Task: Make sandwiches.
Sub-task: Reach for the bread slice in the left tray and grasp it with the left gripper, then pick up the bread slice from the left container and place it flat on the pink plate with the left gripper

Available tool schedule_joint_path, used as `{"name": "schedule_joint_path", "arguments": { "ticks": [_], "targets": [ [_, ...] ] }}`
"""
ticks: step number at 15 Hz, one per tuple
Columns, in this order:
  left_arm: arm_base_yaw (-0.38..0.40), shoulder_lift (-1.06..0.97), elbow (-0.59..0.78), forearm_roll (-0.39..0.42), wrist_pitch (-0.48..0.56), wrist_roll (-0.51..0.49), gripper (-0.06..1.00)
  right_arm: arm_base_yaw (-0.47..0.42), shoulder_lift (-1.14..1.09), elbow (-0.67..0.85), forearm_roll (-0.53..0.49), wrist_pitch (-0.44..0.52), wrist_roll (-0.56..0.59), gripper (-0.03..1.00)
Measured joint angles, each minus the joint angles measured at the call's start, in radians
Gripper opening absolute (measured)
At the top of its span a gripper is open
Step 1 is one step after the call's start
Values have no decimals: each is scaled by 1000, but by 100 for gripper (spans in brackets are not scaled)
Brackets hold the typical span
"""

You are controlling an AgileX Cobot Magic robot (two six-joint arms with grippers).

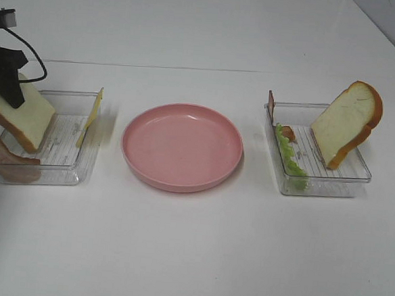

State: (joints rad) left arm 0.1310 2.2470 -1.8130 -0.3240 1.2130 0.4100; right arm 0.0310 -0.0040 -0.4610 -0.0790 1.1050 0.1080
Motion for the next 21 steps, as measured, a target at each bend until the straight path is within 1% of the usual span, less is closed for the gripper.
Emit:
{"name": "schedule_joint_path", "arguments": {
  "ticks": [1, 2, 5, 10, 12, 14, 15, 18, 20, 21],
  "targets": [
    [0, 0, 0, -15, 5, -5, 23, 0, 0, 0, 0, 0, 0, 96],
    [-4, 0, 0, -18, 9, -20, 20, 0, 0, 0, 0, 0, 0, 96],
    [-4, 0, 0, -15, 9, -94, 20, 0, 0, 0, 0, 0, 0, 96],
    [-4, -16, 0, -8, 9, -136, 20, 0, 0, 0, 0, 0, 0, 96],
    [-4, -45, -6, -3, 18, -137, 20, 0, 0, 0, 0, 0, 0, 96],
    [-4, -89, -33, 1, 32, -160, 20, 0, 0, 0, 0, 0, 0, 96],
    [-4, -119, -46, -7, 15, -171, 20, 0, 0, 0, 0, 0, 0, 96],
    [-4, -241, -59, -63, 6, -182, 20, 0, 0, 0, 0, 0, 0, 96],
    [-4, -310, -59, -145, 7, -183, 20, 0, 0, 0, 0, 0, 0, 96],
    [-5, -332, -60, -206, 7, -182, 20, 0, 0, 0, 0, 0, 0, 96]
  ]
}}
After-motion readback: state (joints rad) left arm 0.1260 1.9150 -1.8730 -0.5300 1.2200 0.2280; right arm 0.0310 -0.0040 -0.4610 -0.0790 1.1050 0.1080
